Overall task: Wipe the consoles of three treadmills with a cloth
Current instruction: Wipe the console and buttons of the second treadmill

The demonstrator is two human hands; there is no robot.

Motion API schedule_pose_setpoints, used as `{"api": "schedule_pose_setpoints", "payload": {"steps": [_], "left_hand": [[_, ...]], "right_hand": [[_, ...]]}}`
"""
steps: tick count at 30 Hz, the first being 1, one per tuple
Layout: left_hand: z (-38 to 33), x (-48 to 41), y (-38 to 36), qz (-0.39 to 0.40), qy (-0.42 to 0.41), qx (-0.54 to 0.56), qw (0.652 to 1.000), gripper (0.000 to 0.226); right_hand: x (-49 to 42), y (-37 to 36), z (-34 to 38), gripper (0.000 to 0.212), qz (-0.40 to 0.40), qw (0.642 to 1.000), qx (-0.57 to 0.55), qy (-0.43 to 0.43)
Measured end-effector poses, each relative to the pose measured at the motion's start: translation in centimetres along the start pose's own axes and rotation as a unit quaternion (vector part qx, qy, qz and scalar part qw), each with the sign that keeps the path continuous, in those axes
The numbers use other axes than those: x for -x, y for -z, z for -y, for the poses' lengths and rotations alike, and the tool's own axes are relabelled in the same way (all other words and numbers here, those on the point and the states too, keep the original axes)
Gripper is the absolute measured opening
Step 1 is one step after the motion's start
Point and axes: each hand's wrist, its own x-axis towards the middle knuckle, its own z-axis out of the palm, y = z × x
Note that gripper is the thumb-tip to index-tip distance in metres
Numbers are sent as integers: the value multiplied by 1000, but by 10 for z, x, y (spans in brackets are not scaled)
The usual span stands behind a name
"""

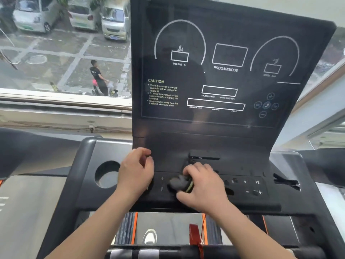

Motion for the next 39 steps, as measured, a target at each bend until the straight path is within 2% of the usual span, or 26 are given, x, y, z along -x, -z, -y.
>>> {"api": "schedule_pose_setpoints", "payload": {"steps": [2,4,7,10,12,14,18,20,23,26,29,32,35,37,39], "left_hand": [[-6,4,-6,24,-22,-52,998,14],[-12,12,-12,28,-56,-86,994,16],[-23,28,-23,32,-101,-100,989,16],[-33,45,-37,32,-96,-86,991,16],[-40,50,-47,28,-100,-84,991,15],[-49,55,-60,35,-112,-77,990,15],[-68,61,-79,29,-132,-51,990,13],[-74,62,-84,27,-132,-53,989,13],[-77,64,-88,27,-136,-58,989,13],[-83,65,-90,29,-149,-65,986,13],[-92,62,-98,22,-158,-45,986,13],[-105,63,-106,34,-172,-23,984,13],[-113,66,-112,46,-178,-17,983,14],[-115,69,-115,51,-177,-11,983,14],[-116,71,-116,54,-178,-8,983,14]], "right_hand": [[2,3,-17,51,-19,998,4,-54],[1,3,-23,53,-28,997,8,-73],[2,2,-22,57,-17,999,26,-15],[6,9,-36,51,33,997,-15,67],[7,19,-53,50,62,994,-24,86],[10,28,-76,50,51,997,-33,53],[22,37,-124,51,-5,990,-92,-109],[23,34,-127,50,-33,986,-86,-142],[26,28,-111,51,-60,993,-20,-97],[32,22,-105,50,-25,999,-34,7],[33,29,-124,49,-14,998,-42,32],[29,42,-163,52,-58,994,-32,-86],[27,52,-194,50,-93,965,-62,-237],[29,48,-192,48,-107,960,-43,-255],[33,38,-175,51,-111,966,-12,-231]]}}
